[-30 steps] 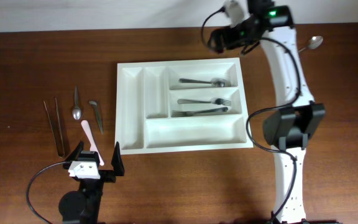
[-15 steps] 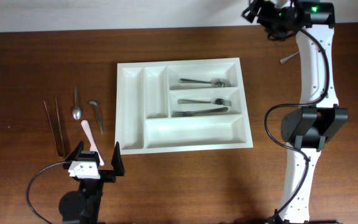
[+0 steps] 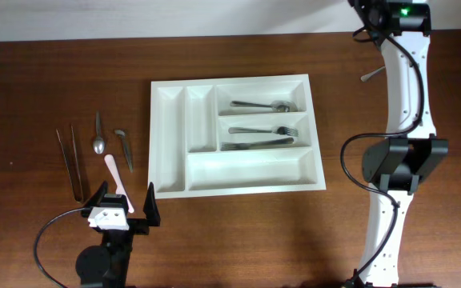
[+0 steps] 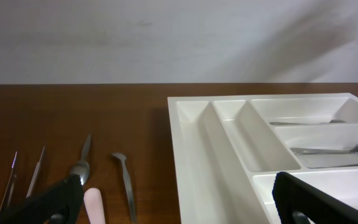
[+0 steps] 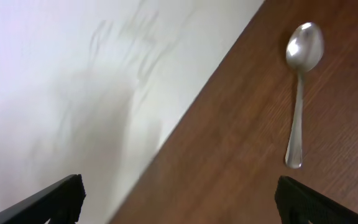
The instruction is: Pack container
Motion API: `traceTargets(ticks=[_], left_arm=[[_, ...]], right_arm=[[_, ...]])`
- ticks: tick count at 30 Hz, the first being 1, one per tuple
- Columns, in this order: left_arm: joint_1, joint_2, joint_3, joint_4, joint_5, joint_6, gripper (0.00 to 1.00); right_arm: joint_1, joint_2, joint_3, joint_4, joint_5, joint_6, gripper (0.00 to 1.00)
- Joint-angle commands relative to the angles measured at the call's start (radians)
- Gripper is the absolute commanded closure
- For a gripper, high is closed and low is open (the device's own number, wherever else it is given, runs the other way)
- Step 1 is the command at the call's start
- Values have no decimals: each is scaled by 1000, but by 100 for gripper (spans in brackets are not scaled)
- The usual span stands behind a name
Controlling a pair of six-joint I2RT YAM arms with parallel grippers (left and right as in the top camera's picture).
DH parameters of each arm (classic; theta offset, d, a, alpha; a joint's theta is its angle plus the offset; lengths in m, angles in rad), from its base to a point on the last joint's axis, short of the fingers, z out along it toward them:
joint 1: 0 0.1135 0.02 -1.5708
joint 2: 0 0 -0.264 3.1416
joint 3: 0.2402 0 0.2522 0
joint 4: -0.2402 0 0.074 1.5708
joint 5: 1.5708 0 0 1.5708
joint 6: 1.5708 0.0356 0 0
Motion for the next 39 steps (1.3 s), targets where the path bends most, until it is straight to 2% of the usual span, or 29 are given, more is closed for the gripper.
traceTargets(ticks=[1, 3, 10, 15, 18, 19, 21, 39], left_arm=[[-4, -8, -8, 3, -7, -3, 1], [-4, -8, -8, 3, -7, -3, 1], [-4, -8, -8, 3, -7, -3, 1], [-4, -8, -8, 3, -7, -3, 1], [-4, -8, -8, 3, -7, -3, 1], [-4, -8, -8, 3, -7, -3, 1], [-4, -8, -8, 3, -7, -3, 1], [-4, -8, -8, 3, -7, -3, 1]], right_arm=[[-32, 54, -5, 25, 78, 108, 1], [-42, 81, -5, 55, 76, 97, 1], [-67, 183, -6, 245, 0, -167, 1], [-81, 251, -6, 381, -69, -304, 3], [-92, 277, -8, 407, -69, -305, 13], [-96, 281, -9, 415, -69, -304, 12], [-107, 294, -20, 445, -73, -301, 2], [-175, 411, -32, 550, -207, -298, 2]])
